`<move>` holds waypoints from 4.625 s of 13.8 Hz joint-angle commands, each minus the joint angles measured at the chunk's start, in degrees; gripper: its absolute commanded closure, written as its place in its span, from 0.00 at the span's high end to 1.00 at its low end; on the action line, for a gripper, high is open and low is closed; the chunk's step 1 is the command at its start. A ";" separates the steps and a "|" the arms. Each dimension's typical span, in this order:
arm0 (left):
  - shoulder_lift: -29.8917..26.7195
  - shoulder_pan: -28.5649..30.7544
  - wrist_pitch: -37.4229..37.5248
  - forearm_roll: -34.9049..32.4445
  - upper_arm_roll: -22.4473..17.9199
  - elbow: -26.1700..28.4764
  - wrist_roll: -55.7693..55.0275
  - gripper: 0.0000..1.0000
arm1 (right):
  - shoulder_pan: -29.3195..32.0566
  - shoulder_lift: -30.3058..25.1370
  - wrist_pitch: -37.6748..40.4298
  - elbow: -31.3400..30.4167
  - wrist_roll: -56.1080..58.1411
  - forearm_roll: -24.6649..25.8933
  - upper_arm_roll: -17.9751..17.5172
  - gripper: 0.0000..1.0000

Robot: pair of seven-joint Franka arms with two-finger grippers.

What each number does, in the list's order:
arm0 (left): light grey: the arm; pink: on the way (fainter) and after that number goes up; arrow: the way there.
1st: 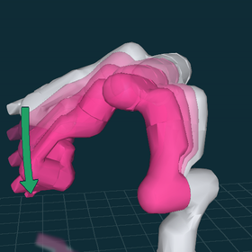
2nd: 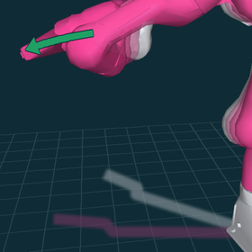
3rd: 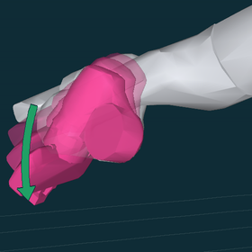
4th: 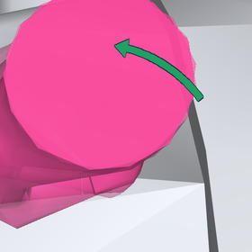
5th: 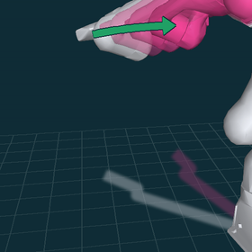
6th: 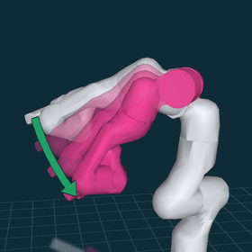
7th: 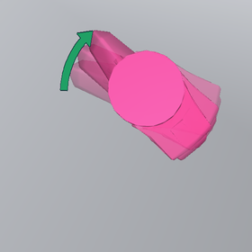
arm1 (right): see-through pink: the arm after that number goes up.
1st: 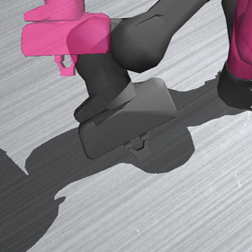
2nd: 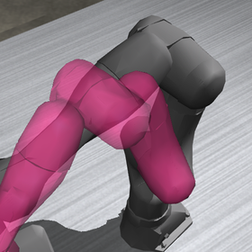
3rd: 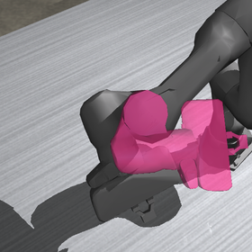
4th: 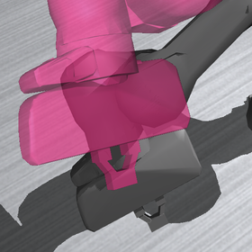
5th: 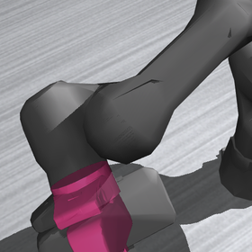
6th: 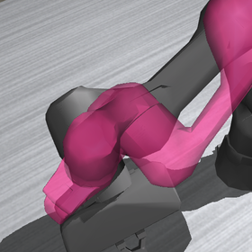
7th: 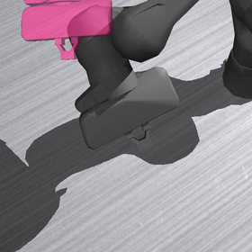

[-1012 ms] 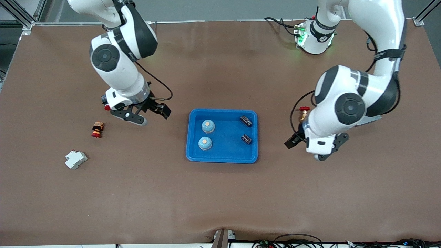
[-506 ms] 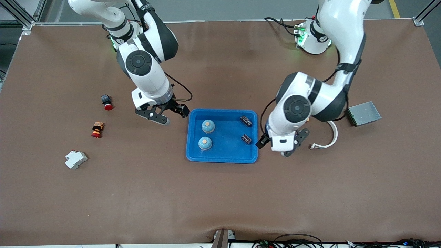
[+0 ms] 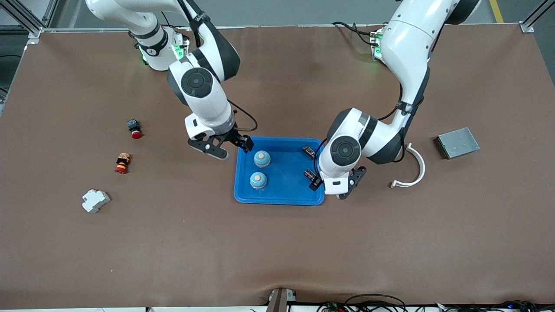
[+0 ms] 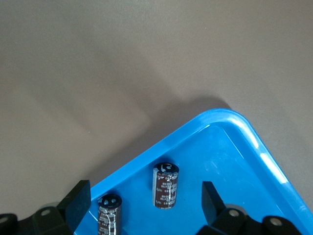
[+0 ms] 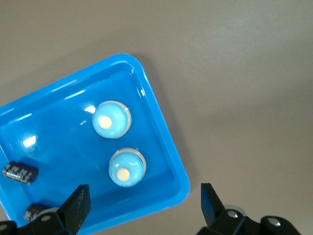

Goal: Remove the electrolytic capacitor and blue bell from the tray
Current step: 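Lower the right gripper onto a bell while the left gripper lowers onto a capacitor, then close both grippers on the bell and capacitor and lift them, then carry the bell beside the tray while the left gripper carries the capacitor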

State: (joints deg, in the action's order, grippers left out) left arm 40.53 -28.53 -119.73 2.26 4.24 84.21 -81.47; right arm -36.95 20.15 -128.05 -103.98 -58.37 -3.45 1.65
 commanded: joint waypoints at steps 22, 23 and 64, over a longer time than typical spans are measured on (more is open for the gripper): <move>7.63 -4.52 -10.43 -0.15 -0.90 -0.98 -3.52 1.00 | -6.12 17.82 -10.20 6.68 -7.63 4.49 1.08 1.00; 7.72 -4.61 -10.87 -0.15 -0.90 -0.89 -3.52 1.00 | -6.12 18.08 -10.29 6.68 -8.68 5.81 0.99 1.00; -17.32 24.12 24.46 -5.34 -0.64 3.49 66.67 0.02 | 3.19 5.71 6.76 3.62 14.66 4.34 0.55 0.00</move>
State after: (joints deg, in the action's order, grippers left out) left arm 27.21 -7.05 -94.79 -1.64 3.05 82.94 -20.52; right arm -36.30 31.00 -120.88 -94.62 -48.67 2.19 3.05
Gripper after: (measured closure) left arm 0.656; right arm 0.348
